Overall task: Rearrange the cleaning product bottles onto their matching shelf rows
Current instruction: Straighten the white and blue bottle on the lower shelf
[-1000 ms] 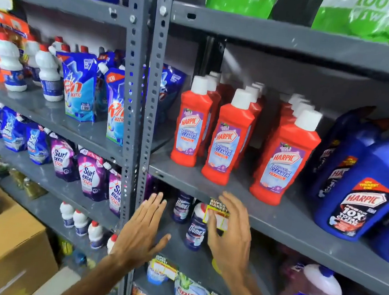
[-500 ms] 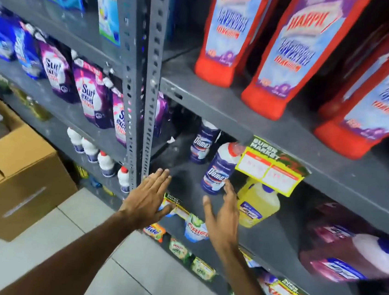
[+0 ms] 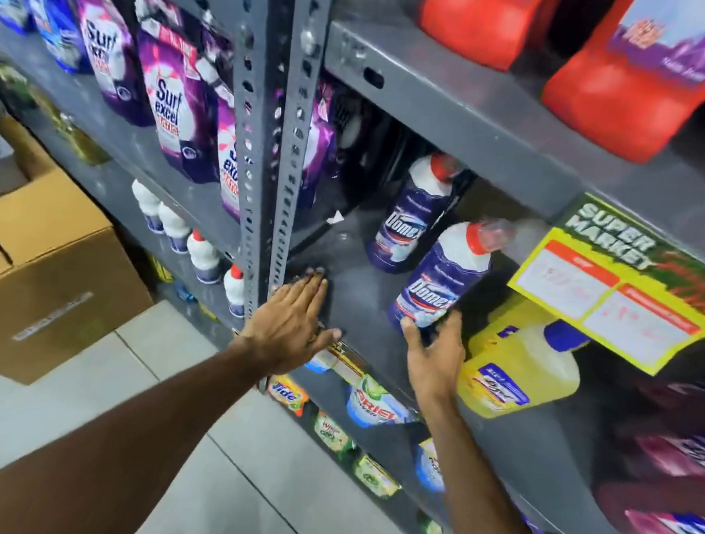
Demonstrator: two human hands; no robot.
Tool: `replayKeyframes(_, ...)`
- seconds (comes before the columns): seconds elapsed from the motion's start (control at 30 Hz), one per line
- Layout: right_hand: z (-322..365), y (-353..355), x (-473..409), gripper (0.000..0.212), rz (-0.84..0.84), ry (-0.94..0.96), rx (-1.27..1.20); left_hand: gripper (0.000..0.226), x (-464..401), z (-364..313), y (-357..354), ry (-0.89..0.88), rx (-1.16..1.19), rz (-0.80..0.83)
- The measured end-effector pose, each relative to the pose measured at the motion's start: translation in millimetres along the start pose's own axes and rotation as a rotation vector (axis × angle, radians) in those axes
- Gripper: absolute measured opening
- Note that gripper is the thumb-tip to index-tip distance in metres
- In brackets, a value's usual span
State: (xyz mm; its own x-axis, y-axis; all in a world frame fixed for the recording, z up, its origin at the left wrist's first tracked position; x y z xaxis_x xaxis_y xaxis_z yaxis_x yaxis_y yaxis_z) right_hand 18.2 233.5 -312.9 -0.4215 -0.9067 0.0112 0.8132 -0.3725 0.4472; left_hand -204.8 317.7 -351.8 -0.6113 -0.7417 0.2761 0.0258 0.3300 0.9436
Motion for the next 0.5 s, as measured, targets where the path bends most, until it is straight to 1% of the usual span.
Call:
replayKeyframes(0.07, 1.9, -6.9, -4.5, 0.049, 0.014, 0.014, -0.011, 0.091, 0.7, 0.5, -1.4, 0.016, -0.001, -0.01)
replayKeyframes(0.13, 8.0, -17.8, -9.3, 0.052, 0.029, 0.036, -0.001, 0.091, 0.5, 0.7, -3.3, 0.018, -0.001, -0.007)
replayKeyframes(0.27, 17.2, -44.7, -21.3, 0.044, 0.056, 0.06, -0.065, 0.09, 0.3, 1.3, -6.9, 0.021, -0.005, -0.008)
replayKeyframes(0.5, 32.9, -72.1, -33.4, 0.052, 0.045, 0.095, -0.105, 0.091, 0.7, -0.6, -4.0, 0.016, -0.07, -0.071)
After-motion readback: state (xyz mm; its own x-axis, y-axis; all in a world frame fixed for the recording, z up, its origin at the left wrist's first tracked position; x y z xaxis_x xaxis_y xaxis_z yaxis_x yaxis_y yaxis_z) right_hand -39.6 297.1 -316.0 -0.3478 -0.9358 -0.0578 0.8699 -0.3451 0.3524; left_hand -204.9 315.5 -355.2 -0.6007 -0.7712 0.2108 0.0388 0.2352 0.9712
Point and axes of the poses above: each hand's wrist, its own x-axis away from the middle knuckle, its own y-axis out of the back of the hand, z = x × y, the point moved 10 cm from there along -x, towards the middle knuckle, and after that the axes turned 13 degrees about z, right-handed, at the moved point
